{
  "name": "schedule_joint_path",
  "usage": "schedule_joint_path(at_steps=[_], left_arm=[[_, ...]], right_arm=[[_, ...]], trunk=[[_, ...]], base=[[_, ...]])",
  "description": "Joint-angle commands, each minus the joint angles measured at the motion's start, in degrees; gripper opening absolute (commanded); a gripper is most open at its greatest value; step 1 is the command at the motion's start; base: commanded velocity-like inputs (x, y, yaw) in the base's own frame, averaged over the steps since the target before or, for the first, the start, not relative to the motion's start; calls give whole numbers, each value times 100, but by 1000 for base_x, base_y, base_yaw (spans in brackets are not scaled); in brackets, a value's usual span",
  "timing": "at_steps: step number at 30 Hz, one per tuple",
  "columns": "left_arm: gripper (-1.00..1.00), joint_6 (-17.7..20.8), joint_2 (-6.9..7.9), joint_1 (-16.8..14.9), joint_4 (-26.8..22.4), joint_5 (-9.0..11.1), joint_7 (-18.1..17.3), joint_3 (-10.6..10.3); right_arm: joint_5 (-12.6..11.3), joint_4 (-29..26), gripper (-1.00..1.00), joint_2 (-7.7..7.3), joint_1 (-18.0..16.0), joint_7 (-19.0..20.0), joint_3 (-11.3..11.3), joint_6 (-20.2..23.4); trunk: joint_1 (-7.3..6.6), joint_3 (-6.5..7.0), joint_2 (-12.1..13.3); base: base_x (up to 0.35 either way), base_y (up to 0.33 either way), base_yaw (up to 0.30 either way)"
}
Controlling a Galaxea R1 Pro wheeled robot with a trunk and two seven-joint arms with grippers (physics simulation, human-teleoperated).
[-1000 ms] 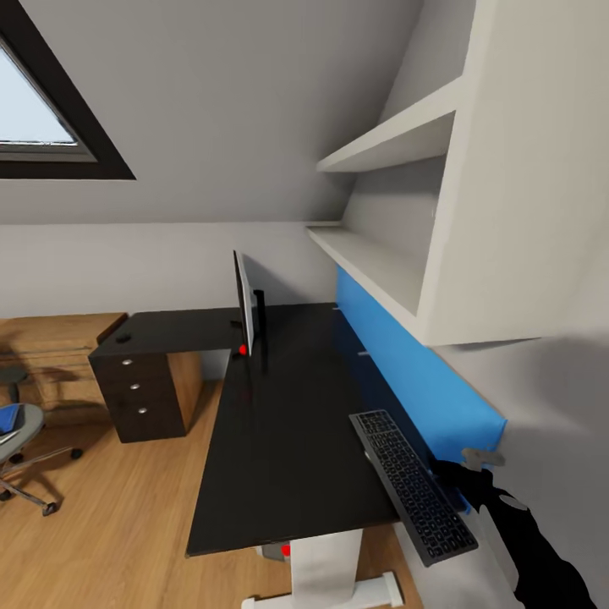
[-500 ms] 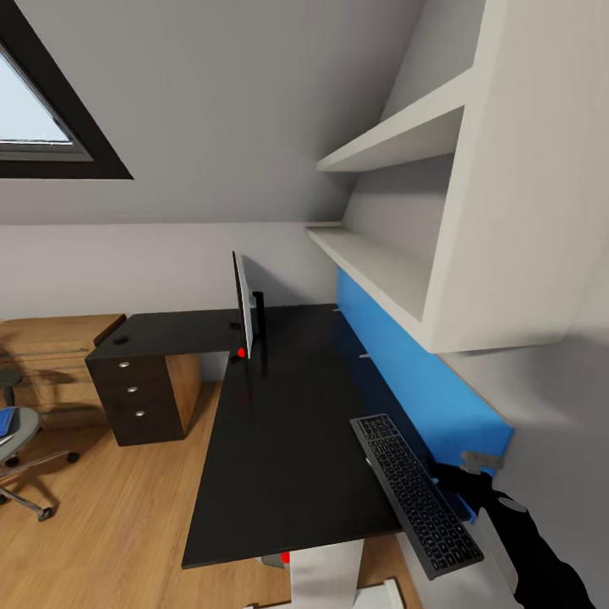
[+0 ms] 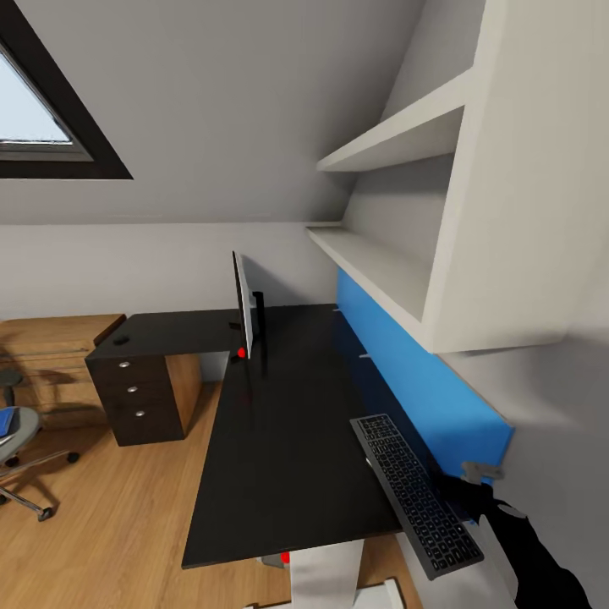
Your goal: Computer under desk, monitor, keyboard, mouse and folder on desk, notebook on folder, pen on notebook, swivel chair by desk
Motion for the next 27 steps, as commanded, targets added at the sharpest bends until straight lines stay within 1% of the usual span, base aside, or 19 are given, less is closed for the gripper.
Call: schedule_joint_path(at_steps=[1, 9, 19, 27], left_arm=[[100, -16, 0, -2, 3, -24, 24, 16], [100, -17, -1, -2, -3, -19, 37, 17], [100, -17, -11, -2, -5, -16, 65, 32], [100, -10, -17, -2, -5, -16, 69, 34]], right_arm=[[-49, -2, 100, 1, -1, 20, -12, 48], [-50, 9, 100, 0, -5, 18, -12, 123], [-50, 19, 100, 0, -32, 22, -12, 102], [-47, 20, 100, 0, -35, 20, -12, 50]], trunk=[[2, -2, -4], [2, -2, -4], [2, -2, -4], [178, -146, -325]], base=[[0, 0, 0], [0, 0, 0], [0, 0, 0], [0, 0, 0]])
